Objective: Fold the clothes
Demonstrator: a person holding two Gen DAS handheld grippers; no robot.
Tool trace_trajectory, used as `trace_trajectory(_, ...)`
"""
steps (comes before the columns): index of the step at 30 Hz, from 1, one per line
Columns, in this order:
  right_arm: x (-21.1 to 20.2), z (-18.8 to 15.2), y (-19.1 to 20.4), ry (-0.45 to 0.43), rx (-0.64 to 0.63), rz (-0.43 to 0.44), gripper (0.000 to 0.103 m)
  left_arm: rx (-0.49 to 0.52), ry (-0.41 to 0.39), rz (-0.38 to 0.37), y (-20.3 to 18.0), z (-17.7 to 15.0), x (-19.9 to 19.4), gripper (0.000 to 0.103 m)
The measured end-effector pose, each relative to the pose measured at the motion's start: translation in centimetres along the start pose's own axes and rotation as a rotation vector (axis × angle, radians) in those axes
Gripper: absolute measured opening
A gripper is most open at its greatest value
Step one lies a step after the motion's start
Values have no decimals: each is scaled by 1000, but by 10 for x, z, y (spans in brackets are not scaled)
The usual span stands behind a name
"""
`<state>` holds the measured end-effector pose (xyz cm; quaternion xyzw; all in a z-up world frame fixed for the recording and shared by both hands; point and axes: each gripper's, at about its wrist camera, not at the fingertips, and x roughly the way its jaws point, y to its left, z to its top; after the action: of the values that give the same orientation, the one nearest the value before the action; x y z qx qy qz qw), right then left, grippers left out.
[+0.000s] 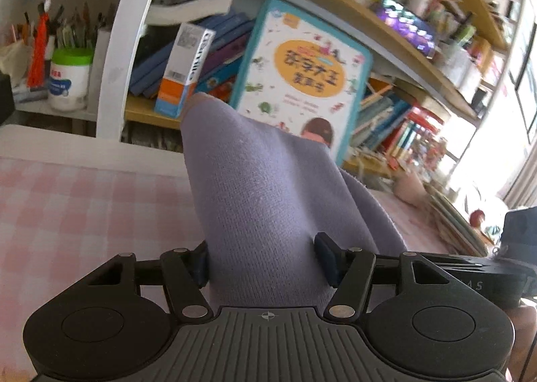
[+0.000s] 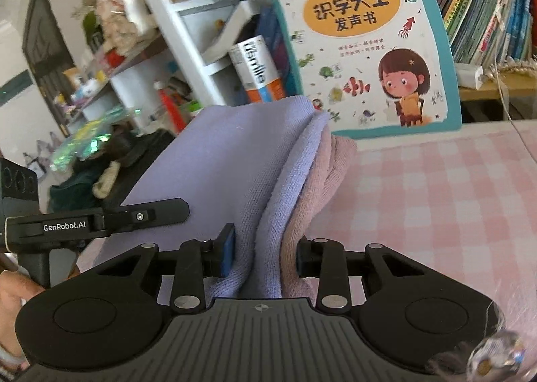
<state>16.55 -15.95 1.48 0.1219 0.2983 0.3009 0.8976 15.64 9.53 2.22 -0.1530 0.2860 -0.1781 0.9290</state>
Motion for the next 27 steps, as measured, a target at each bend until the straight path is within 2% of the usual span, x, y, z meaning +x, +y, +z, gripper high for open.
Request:
trace_trajectory(8,43,23,-25,-10,-34,-57,30,-67,-29,6,23,13,50,61)
trace_trajectory(14,58,24,-38,-3,0,-66,31,-108,-39,21,32,13,67,61)
trace_trajectory(19,64,18,-47,-29,20,-57,35,-147,-47,29,42,7,74,64)
trace_trajectory(22,63,16,-49,-43,48,-67,46,-149,-53,39,42,5,72,68)
trace_trajectory(23,61,16,-48,-53,45,-86,56,-138,-65,54,40,4,69,73)
trace_trajectory(24,58,15,-47,-66,40,-105,67,-114,-87,82,37,3,64,82)
trace_trajectory(26,46,13,-42,-121,3,-151,77,-59,-146,140,28,1,50,91)
trace_trajectory(27,40,11,-39,-148,-14,-173,78,-29,-186,167,22,-1,41,95)
